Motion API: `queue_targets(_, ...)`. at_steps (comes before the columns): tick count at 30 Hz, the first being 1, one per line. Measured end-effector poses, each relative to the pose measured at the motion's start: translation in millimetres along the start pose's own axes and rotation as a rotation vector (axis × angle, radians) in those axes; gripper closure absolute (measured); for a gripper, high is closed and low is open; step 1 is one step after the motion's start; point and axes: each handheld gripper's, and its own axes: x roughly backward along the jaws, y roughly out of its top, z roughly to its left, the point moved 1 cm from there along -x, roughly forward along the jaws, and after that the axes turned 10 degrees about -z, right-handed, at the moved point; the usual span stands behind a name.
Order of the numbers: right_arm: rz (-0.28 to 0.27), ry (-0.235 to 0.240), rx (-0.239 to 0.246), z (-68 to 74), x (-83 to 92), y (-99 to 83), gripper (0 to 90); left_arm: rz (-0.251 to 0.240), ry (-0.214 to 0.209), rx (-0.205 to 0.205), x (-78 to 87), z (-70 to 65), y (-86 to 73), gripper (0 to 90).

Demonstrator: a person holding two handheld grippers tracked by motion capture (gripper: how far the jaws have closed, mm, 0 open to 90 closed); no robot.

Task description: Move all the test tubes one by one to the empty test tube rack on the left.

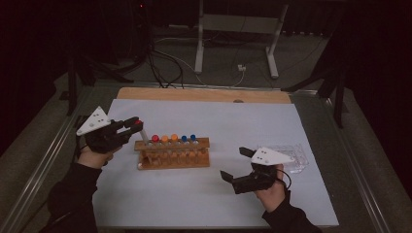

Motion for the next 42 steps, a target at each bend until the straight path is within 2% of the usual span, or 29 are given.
queue_targets(8, 0.003, 0.003, -0.002, 0.5, -0.2, -0.4, 0.0, 0.038, -0.020, 0.017, -7.9, 6.6, -19.0, 71.6)
queue_targets(14, 0.007, 0.006, -0.001, 0.6, -0.3, -0.5, 0.0, 0.075, -0.055, 0.011, -15.6, 5.2, -30.5, 71.6)
queue_targets(22, 0.004, 0.010, -0.005, -0.2, 0.4, 0.1, 0.0, 0.115, -0.075, -0.001, -21.3, 4.5, -42.4, 71.5)
queue_targets(30, 0.006, 0.012, -0.006, 0.0, 0.6, 0.3, 0.0, 0.122, -0.081, 0.011, -23.5, 6.3, -50.6, 71.5)
queue_targets(39, 0.010, 0.014, -0.006, 0.3, 0.6, 0.4, 0.0, 0.112, -0.092, -0.001, -23.0, 6.0, -51.9, 71.2)
queue_targets(40, 0.008, 0.015, -0.007, 0.0, 0.7, 0.4, 0.0, 0.115, -0.109, 0.014, -22.4, 6.7, -51.6, 70.3)
queue_targets(41, 0.008, 0.016, -0.008, -0.1, 0.8, 0.5, 0.0, 0.121, -0.121, 0.028, -21.6, 7.2, -50.7, 65.6)
queue_targets(42, 0.009, 0.015, -0.007, -0.1, 0.9, 0.5, 0.0, 0.132, -0.129, 0.032, -20.4, 7.1, -49.0, 52.2)
